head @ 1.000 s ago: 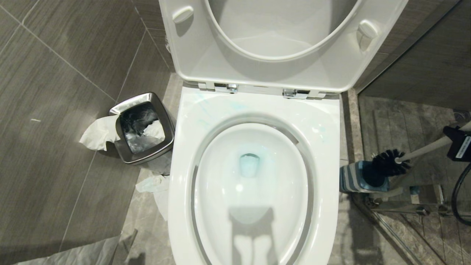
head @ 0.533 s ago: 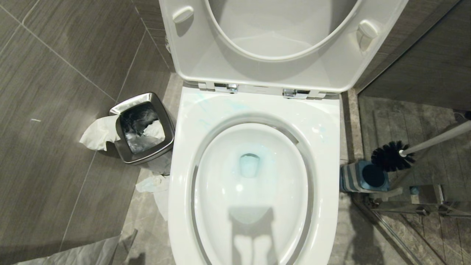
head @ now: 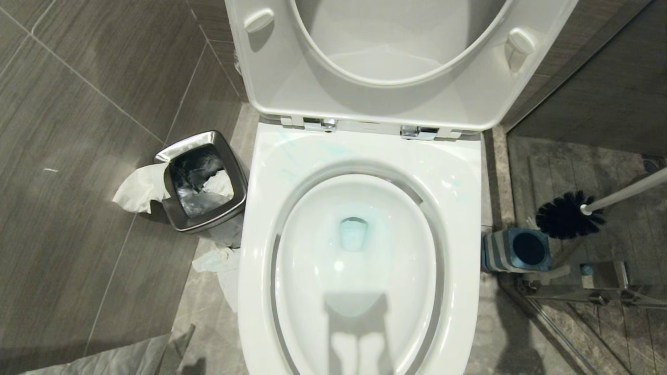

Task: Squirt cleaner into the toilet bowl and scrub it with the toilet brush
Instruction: Scrub the toilet bowl

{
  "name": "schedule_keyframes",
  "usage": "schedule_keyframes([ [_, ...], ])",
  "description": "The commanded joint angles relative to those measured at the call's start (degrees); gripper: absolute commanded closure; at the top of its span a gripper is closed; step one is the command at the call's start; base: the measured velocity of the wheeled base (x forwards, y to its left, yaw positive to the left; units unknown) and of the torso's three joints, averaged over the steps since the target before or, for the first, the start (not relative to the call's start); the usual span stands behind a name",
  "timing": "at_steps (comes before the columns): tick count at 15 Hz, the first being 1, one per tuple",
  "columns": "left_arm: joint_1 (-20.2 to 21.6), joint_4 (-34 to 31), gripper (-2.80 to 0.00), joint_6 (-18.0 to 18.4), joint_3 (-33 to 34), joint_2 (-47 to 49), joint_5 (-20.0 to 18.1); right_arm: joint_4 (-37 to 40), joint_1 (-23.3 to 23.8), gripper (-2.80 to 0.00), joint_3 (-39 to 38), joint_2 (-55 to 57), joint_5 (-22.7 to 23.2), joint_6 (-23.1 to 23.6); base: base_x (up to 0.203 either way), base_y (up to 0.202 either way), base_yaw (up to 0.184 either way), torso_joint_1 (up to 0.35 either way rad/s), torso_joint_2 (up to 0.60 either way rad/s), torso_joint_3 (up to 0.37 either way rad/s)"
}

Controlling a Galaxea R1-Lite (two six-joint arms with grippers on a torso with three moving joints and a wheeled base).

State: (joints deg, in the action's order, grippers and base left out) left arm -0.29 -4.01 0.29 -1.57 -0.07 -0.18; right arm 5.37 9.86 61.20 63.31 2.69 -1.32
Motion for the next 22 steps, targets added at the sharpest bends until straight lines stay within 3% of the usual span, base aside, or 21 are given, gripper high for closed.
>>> schedule_keyframes([
  [1,0.0,0.0,0.0,0.0,0.0,0.1,0.0,0.1,-0.3,0.0,1.2,-0.3,0.0,0.0,0.0,0.0,0.0,0.0,0.0,0.0],
  [11,0.0,0.0,0.0,0.1,0.2,0.1,0.1,2.5,-0.3,0.0,1.4,-1.9,0.3,0.5,0.0,0.0,0.0,0.001,0.0,0.006],
  [18,0.0,0.0,0.0,0.6,0.0,0.1,-0.1,4.4,-0.3,0.0,1.7,-3.9,0.6,-0.3,0.0,0.0,0.0,0.003,0.0,0.181],
  [22,0.0,0.0,0.0,0.7,0.0,0.1,-0.1,8.3,-0.3,0.0,6.0,-3.0,0.4,-0.8,0.0,0.0,0.0,0.002,0.0,0.203],
])
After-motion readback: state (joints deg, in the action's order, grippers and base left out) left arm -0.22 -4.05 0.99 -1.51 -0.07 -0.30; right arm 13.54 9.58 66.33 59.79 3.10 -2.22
